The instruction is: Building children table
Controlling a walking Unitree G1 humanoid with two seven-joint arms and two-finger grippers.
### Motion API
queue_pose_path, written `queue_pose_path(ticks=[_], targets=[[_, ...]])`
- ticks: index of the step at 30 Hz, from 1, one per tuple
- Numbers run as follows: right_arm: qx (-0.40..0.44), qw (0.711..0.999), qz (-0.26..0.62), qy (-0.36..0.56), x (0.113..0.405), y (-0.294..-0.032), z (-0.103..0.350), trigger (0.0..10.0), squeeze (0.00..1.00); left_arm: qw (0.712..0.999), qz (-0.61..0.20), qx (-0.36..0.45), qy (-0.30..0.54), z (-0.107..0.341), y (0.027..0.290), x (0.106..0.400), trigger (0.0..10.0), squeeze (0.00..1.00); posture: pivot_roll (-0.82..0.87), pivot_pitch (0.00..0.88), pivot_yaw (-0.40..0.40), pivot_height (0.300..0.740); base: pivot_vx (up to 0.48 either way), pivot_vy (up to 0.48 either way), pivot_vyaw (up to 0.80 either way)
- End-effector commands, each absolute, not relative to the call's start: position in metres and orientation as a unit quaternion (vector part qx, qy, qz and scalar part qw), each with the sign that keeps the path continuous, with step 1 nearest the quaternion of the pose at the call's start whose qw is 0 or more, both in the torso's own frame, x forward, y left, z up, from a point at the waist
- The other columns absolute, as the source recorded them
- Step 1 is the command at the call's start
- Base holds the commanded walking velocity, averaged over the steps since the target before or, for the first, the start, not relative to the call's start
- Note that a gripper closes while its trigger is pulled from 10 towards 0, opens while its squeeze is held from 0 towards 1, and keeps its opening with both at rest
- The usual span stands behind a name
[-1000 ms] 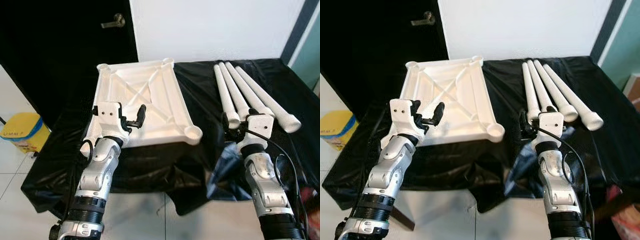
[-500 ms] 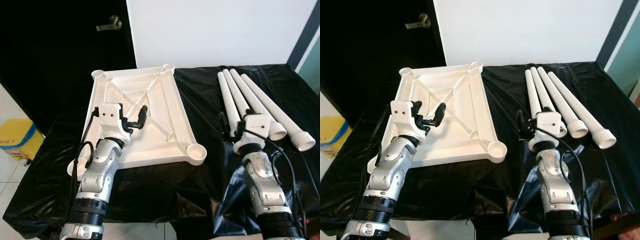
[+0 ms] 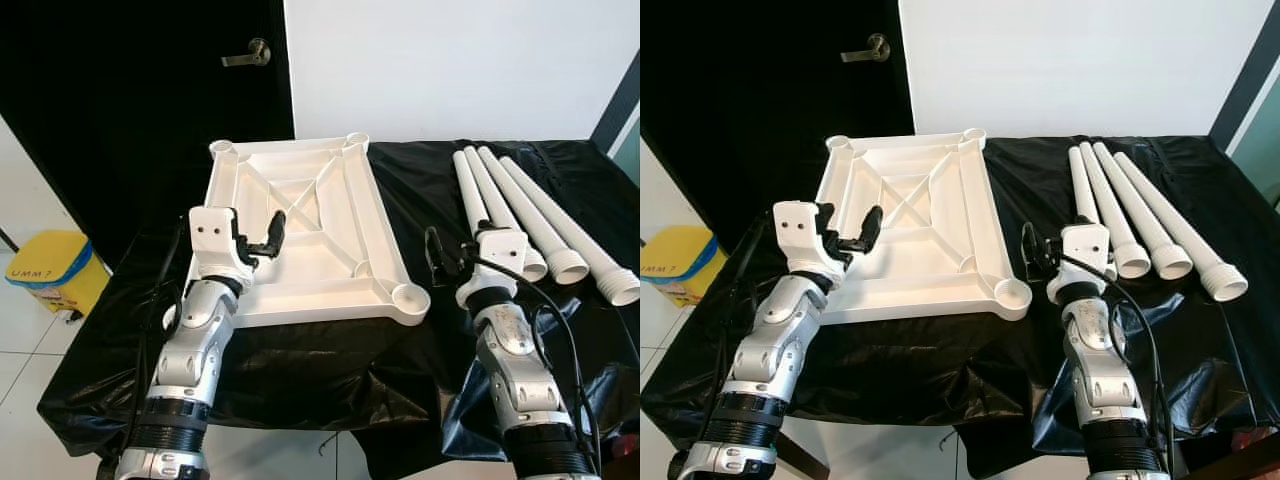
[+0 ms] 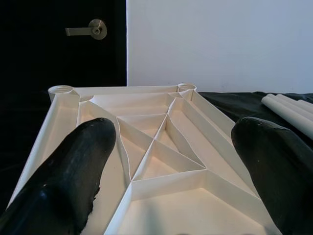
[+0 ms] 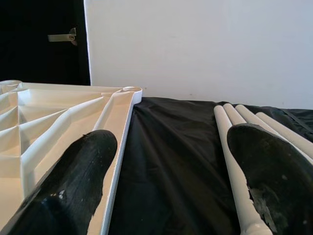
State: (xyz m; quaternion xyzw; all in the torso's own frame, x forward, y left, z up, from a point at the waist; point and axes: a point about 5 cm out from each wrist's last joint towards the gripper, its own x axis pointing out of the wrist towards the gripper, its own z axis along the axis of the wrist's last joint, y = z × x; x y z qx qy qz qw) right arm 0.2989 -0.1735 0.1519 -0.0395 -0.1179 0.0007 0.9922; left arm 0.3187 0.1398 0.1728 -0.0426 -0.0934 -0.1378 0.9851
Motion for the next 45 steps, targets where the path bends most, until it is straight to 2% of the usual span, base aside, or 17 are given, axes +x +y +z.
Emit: queue_pose_path(ticks=[1,20,36,45], targets=[[-0.042,0.992,0.001,-0.115,0.300,-0.174,0.152,10.0,0.00,0.984,-0.151,-0.047,-0.087,0.172,0.138,0.317,10.0,0.00,-0.20,0.000,0.031,0.740,0.000,0.000,0.00],[-0.043,0.993,0.002,-0.108,0.298,-0.174,0.149,10.0,0.00,0.983,-0.155,-0.062,-0.072,0.168,0.135,0.319,10.0,0.00,-0.21,0.000,0.035,0.740,0.000,0.391,0.00],[-0.039,0.995,-0.017,-0.093,0.297,-0.179,0.144,10.0,0.00,0.984,-0.157,-0.037,-0.074,0.173,0.129,0.321,10.0,0.00,-0.21,0.008,0.040,0.740,0.000,0.000,-0.62],[-0.037,0.994,-0.040,-0.095,0.297,-0.184,0.146,10.0,0.00,0.979,-0.189,-0.023,-0.074,0.176,0.123,0.322,10.0,0.00,-0.22,0.023,0.048,0.740,0.000,0.000,0.00]])
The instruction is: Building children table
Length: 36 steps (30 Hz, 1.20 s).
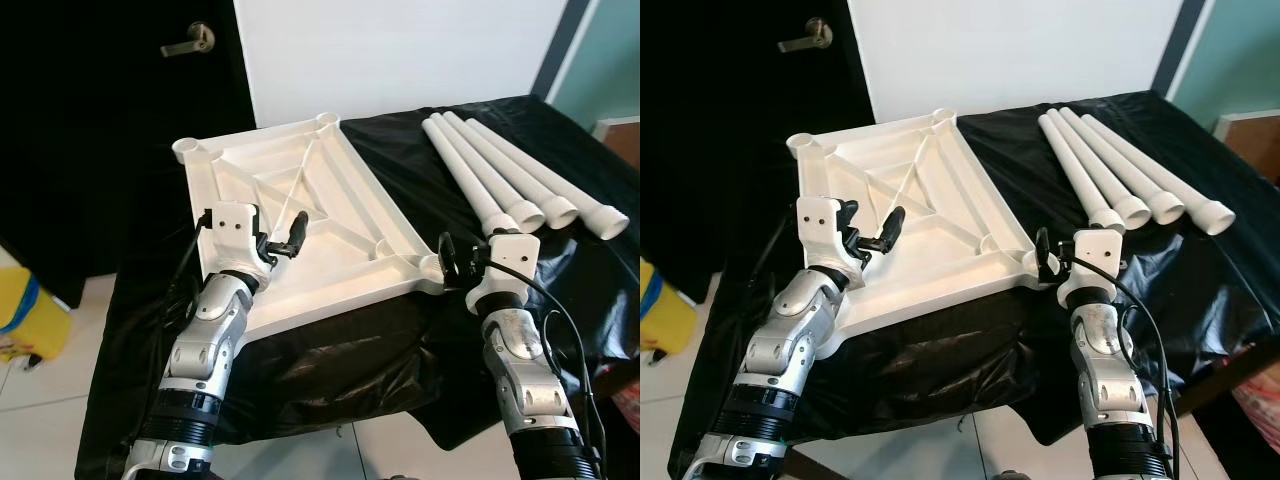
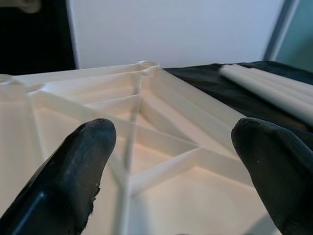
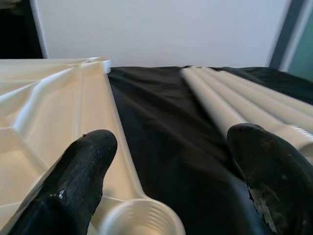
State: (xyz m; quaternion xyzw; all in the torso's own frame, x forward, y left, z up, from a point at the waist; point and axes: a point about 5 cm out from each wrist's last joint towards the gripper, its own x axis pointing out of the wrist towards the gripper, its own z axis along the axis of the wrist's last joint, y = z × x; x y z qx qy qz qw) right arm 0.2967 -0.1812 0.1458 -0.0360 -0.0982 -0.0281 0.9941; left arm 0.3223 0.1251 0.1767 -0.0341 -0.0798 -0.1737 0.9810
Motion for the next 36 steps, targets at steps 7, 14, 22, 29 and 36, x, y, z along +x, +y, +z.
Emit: queue_pose_path(ticks=[7,14,22,29,36], targets=[[-0.041,0.993,-0.054,-0.093,0.2969,-0.1888,0.1460,10.0,0.00,0.978,-0.194,-0.020,-0.078,0.1769,0.1196,0.3214,10.0,0.00,-0.22,0.025,0.051,0.740,0.000,0.000,0.00],[-0.043,0.993,-0.056,-0.094,0.2968,-0.1891,0.1462,10.0,0.00,0.977,-0.196,-0.024,-0.080,0.1779,0.1193,0.3224,10.0,0.00,-0.23,0.025,0.055,0.740,0.000,-0.238,0.00],[-0.044,0.993,-0.051,-0.093,0.2968,-0.1872,0.1461,10.0,0.00,0.978,-0.193,-0.026,-0.080,0.1783,0.1201,0.3234,10.0,0.00,-0.23,0.024,0.054,0.740,0.000,-0.037,0.00],[-0.045,0.993,-0.050,-0.093,0.2978,-0.1869,0.1463,10.0,0.00,0.978,-0.191,-0.027,-0.079,0.1780,0.1201,0.3243,10.0,0.00,-0.23,0.024,0.051,0.740,0.000,-0.288,0.00],[-0.046,0.994,-0.048,-0.092,0.2988,-0.1862,0.1463,10.0,0.00,0.978,-0.189,-0.028,-0.080,0.1780,0.1203,0.3249,10.0,0.00,-0.23,0.019,0.049,0.740,0.000,-0.310,0.00]])
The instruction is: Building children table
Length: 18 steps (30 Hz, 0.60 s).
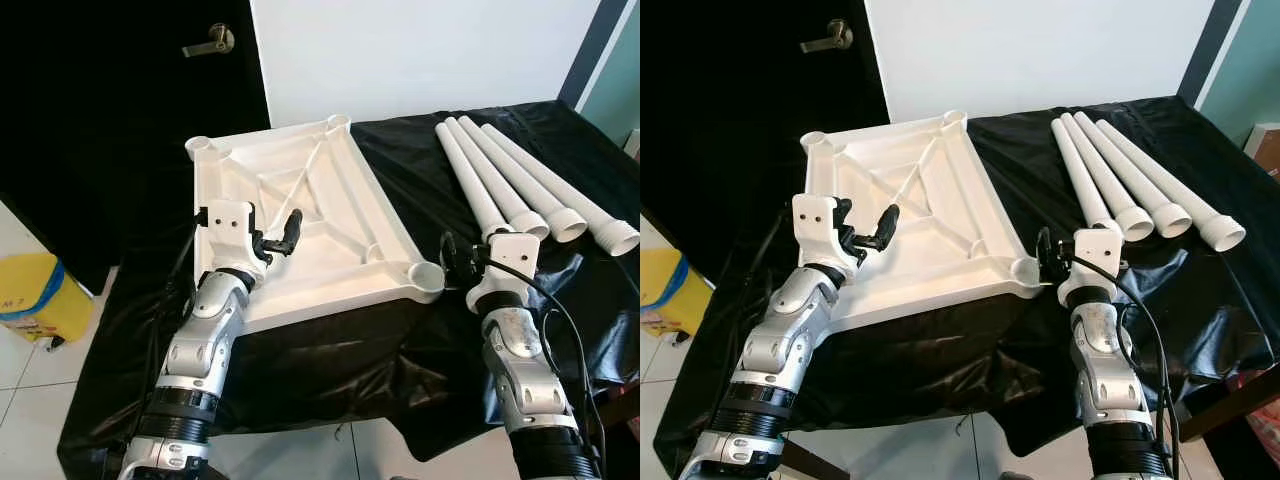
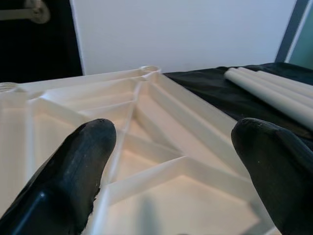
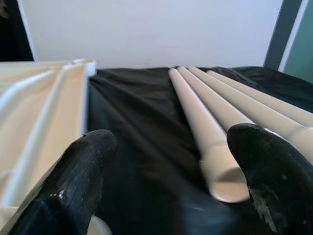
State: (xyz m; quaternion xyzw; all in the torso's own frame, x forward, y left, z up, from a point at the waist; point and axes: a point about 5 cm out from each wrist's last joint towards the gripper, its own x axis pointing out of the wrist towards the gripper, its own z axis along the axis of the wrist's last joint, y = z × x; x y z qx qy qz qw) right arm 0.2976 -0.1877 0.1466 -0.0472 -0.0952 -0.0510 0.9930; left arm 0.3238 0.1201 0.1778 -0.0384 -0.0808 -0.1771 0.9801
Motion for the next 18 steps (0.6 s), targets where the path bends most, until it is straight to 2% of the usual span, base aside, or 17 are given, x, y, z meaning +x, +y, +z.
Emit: queue_pose_path(ticks=[1,7,18], targets=[[-0.046,0.994,-0.047,-0.092,0.2990,-0.1858,0.1462,10.0,0.00,0.978,-0.189,-0.029,-0.080,0.1779,0.1203,0.3250,10.0,0.00,-0.23,0.016,0.048,0.740,0.000,-0.356,0.00],[-0.047,0.994,-0.045,-0.092,0.2993,-0.1849,0.1465,10.0,0.00,0.978,-0.190,-0.031,-0.082,0.1783,0.1193,0.3250,10.0,0.00,-0.23,0.011,0.048,0.740,0.000,-0.338,0.00],[-0.049,0.996,-0.040,-0.060,0.3075,-0.1828,0.1414,10.0,0.00,0.979,-0.177,-0.055,-0.081,0.1844,0.1160,0.3282,10.0,0.00,-0.23,0.013,0.052,0.740,0.000,0.000,0.00]])
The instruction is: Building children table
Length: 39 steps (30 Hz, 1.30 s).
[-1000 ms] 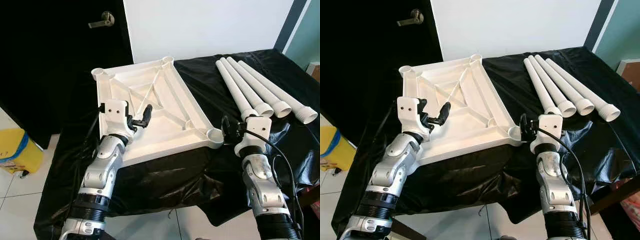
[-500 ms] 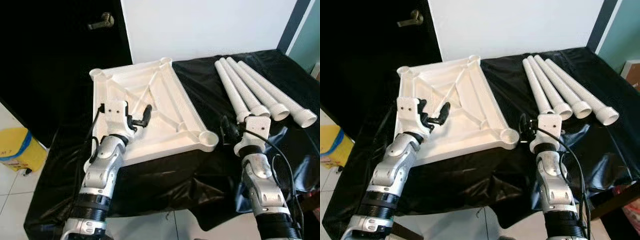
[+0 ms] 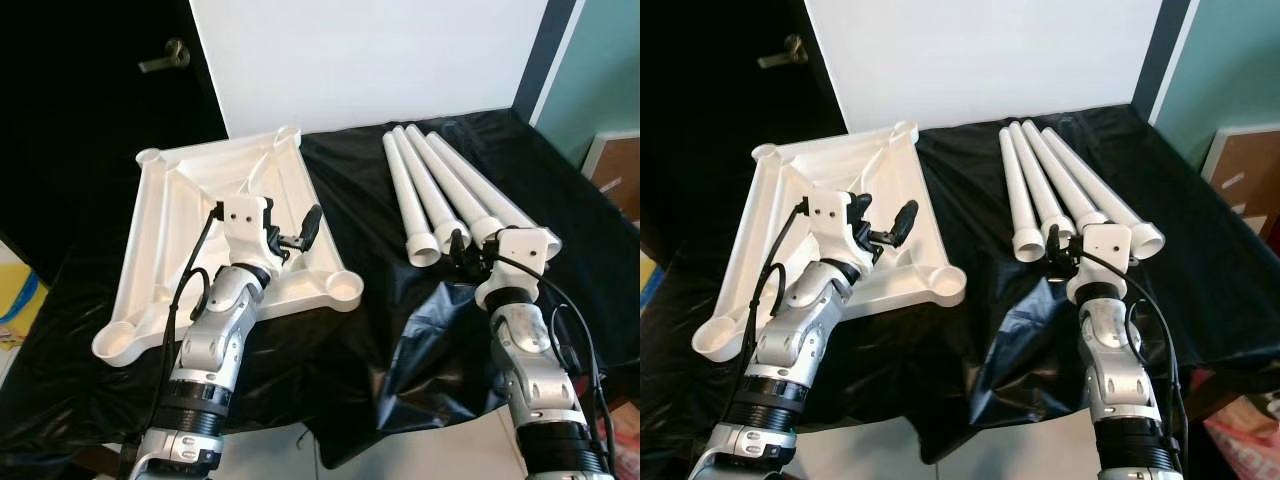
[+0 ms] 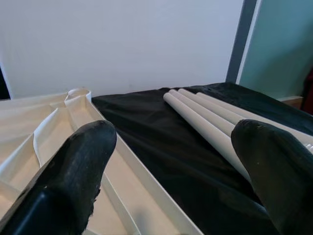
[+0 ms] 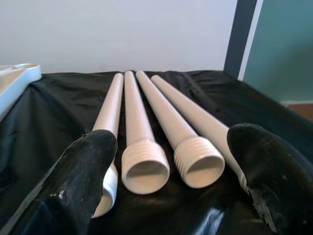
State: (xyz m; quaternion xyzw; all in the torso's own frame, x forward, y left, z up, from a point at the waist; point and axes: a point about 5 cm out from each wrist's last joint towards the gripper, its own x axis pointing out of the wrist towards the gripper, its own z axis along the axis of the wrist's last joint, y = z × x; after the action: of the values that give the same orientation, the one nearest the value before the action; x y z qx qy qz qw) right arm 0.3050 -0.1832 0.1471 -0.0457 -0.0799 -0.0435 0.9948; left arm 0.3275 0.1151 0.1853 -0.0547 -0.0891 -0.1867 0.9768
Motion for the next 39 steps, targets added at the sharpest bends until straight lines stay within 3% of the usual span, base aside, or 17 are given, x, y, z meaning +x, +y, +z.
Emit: queue_pose_path(ticks=[1,16,24,39], targets=[[-0.049,0.996,-0.040,-0.060,0.307,-0.183,0.141,10.0,0.00,0.979,-0.177,-0.055,-0.081,0.184,0.116,0.328,10.0,0.00,-0.23,0.013,0.052,0.740,0.000,0.000,0.00],[-0.053,0.996,-0.013,-0.071,0.329,-0.179,0.157,10.0,0.00,0.974,-0.199,-0.076,-0.081,0.198,0.115,0.325,10.0,0.00,-0.20,0.063,0.052,0.740,0.000,0.000,0.00],[-0.055,0.995,0.001,-0.081,0.328,-0.173,0.161,10.0,0.00,0.976,-0.187,-0.088,-0.073,0.197,0.120,0.326,10.0,0.00,-0.20,0.074,0.051,0.740,0.000,0.326,0.00],[-0.059,0.994,-0.006,-0.088,0.324,-0.177,0.160,10.0,0.00,0.979,-0.182,-0.065,-0.071,0.198,0.120,0.330,10.0,0.00,-0.22,0.081,0.059,0.740,0.000,0.000,0.00]])
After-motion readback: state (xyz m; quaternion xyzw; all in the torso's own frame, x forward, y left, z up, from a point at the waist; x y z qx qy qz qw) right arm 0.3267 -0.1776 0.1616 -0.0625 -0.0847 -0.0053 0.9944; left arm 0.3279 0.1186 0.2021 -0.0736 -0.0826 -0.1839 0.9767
